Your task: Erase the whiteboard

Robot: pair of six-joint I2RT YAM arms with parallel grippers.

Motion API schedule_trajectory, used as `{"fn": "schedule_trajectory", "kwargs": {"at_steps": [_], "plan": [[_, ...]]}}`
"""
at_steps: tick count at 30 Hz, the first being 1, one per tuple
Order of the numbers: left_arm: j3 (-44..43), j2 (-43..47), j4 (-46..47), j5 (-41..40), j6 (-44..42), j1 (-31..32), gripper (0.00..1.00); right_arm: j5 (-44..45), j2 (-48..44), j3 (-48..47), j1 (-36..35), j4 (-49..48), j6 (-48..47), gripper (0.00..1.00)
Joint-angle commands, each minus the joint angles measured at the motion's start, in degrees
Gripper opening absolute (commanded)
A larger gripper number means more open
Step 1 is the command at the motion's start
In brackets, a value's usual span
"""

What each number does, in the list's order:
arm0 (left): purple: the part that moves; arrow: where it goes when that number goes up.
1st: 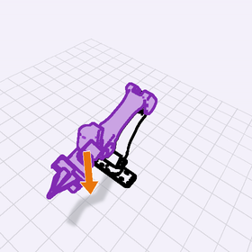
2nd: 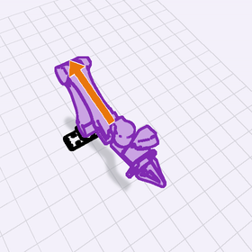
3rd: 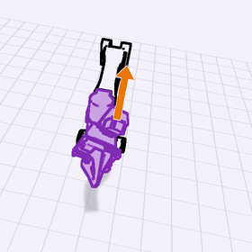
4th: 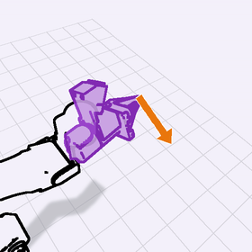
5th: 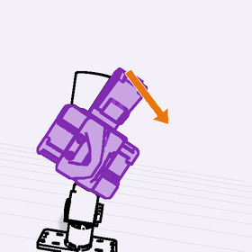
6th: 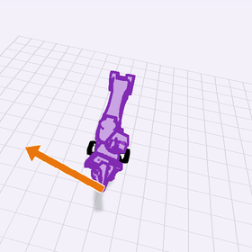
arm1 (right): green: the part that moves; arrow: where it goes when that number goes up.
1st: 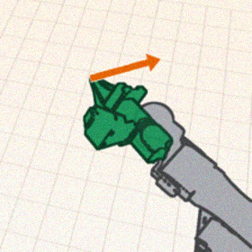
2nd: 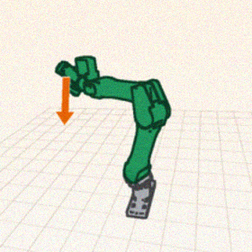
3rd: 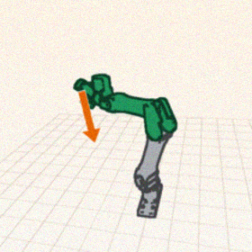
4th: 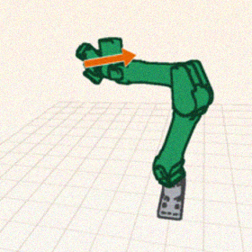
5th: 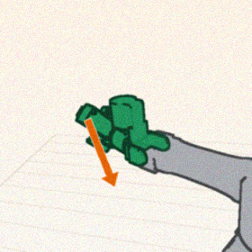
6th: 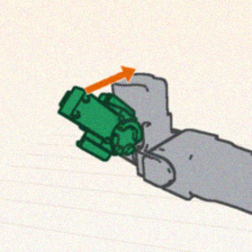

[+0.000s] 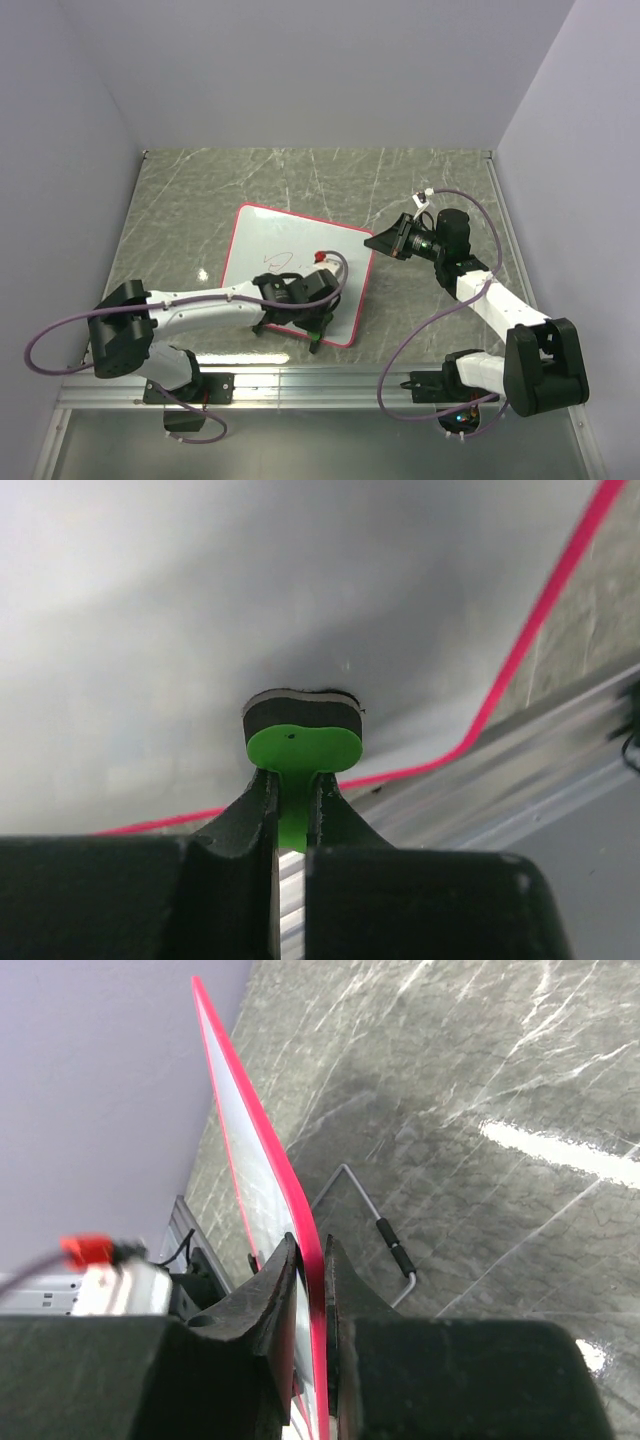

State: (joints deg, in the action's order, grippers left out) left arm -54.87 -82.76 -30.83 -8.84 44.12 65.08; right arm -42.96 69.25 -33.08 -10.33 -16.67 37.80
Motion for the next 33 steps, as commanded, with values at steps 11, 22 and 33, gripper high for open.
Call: {"fn": "schedule_trajectory", "kwargs": {"at_steps": [11,22,33], "plan": [[0.21,0.49,-5.55,-5.13,-0.6,-3.54,0.0,5.34,0.0,0.03,0.48,4.36,-2.47,0.0],[-7.97,0.5,-9.42,-7.06,-9.66,-17.95,0.0,5.61,-1.05,0.38,0.48,4.98,-2.38,0.0],[3.1,7.61,-10.83,-10.4,-5.63,-31.06,0.0,6.22,-2.81,0.82,0.57,6.29,-3.0,0.0]]}}
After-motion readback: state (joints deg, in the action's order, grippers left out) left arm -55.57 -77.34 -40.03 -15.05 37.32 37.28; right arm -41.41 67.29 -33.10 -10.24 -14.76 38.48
